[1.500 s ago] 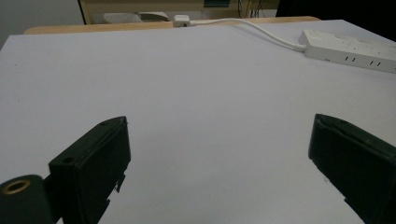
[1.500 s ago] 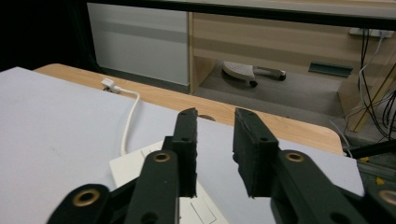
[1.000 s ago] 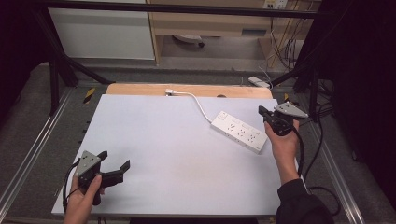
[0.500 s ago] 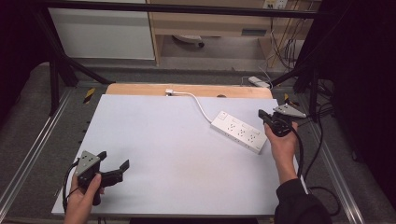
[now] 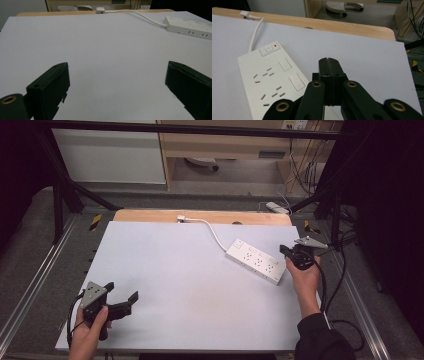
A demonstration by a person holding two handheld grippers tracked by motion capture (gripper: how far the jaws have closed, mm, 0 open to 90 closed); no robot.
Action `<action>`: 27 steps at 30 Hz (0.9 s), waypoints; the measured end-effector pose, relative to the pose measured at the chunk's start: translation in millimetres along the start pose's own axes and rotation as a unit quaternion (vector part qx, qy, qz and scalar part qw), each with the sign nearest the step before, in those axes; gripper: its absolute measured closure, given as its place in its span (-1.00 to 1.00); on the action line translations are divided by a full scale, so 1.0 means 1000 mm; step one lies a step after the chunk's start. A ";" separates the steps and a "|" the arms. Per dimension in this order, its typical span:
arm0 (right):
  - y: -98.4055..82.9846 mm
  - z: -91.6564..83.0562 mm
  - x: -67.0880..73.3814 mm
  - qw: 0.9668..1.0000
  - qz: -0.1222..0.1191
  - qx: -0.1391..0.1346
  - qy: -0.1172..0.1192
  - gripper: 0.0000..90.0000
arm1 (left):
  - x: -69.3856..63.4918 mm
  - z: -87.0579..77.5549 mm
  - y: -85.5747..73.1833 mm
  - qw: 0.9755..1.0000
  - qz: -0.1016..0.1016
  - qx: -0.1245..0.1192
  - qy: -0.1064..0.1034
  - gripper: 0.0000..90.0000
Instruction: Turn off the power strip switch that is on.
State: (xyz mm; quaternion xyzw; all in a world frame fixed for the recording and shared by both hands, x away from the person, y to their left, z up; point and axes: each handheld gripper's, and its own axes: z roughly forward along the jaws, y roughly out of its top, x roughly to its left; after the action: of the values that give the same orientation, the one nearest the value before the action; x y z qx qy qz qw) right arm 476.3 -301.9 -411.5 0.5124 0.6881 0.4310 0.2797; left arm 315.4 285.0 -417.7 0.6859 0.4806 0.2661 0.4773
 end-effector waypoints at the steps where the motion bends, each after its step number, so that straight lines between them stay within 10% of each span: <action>1: -0.001 0.000 0.000 1.000 -0.002 0.002 -0.001 1.00 | 0.000 0.000 0.000 1.000 0.001 0.001 -0.001 -0.87; 27: -0.018 0.007 0.004 0.999 -0.015 0.048 0.005 1.00 | -0.004 0.001 -0.001 1.000 0.006 0.005 -0.007 -0.87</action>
State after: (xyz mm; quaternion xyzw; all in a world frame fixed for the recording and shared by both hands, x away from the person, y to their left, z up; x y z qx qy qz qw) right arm 472.4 -297.6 -430.3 0.5127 0.7168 0.3960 0.2580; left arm 314.6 281.2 -418.4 0.6931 0.4746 0.2615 0.4753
